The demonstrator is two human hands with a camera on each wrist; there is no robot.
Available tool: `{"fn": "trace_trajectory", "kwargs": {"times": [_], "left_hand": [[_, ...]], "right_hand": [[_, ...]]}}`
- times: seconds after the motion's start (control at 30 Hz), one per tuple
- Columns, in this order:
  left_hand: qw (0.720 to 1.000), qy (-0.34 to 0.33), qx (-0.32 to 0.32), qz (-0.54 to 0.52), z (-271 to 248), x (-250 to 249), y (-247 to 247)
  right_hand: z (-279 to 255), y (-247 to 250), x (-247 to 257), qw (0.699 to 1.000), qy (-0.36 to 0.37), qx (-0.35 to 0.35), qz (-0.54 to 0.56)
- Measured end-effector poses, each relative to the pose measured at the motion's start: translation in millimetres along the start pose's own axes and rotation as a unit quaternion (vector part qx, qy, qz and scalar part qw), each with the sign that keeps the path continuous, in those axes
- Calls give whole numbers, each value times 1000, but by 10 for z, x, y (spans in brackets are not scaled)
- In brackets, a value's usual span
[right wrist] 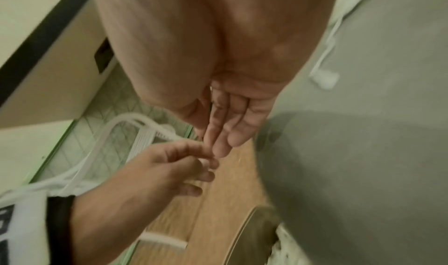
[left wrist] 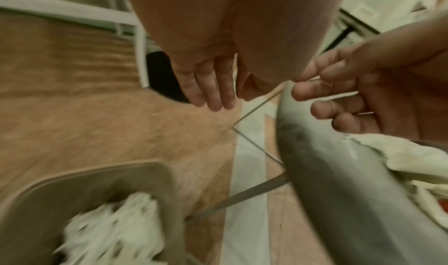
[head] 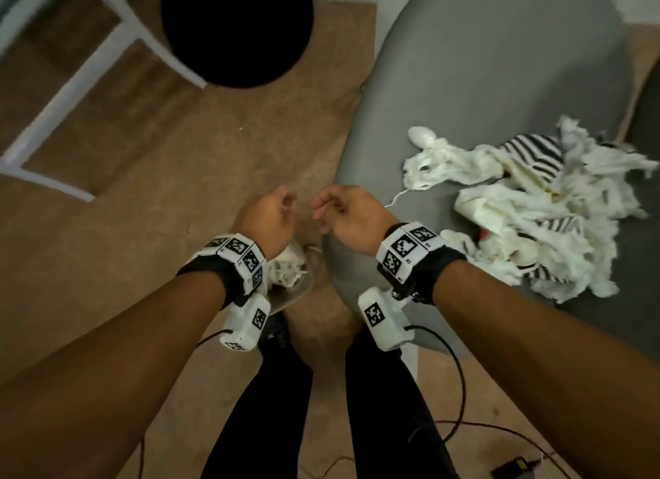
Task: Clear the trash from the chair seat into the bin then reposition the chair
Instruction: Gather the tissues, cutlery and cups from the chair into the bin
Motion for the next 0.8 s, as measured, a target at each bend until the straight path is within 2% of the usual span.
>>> {"fn": "trace_trajectory", "kwargs": {"times": [0.13,0.2,0.27,0.37,0.5,0.57,0.67,0.8], "left_hand": [[987,-152,-29,39,316,-1173,-207],[971,-223,-14,82,417,-1687,-498],[954,-258,10,152,505,-2053,-836],[934,-271,20,234,623,-2337,-1182],[918,-257,40,298,698,-2438,-1348],[914,-251,48,314,684,-2432,-1338],[917,-232,34,322,671,-2324,-1239],[919,-220,-15,328,637,-2181,-1024]], "right_hand": [[-232,1042,-359,996,-18,-86,-15],[-345,1500,-538,992,-29,-118,-32],[-441,1903,-711,987,-36,-144,-57],[-578,2427,-917,972,-32,-205,-109],[-680,2922,-1168,935,-60,-274,-216],[-644,3056,-1324,927,-103,-269,-239],[-520,3089,-1498,922,-168,-215,-274],[-433,3080,-1448,907,-177,-205,-321]]}}
Point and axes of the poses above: each hand's wrist, its own z-axis towards the middle knuckle, its own y-axis out of the back of the hand, x = y × z, the point moved 8 cm from there along z, towards the middle knuckle, and after that the axes turned 2 degrees about -z, right-handed, at the moved point
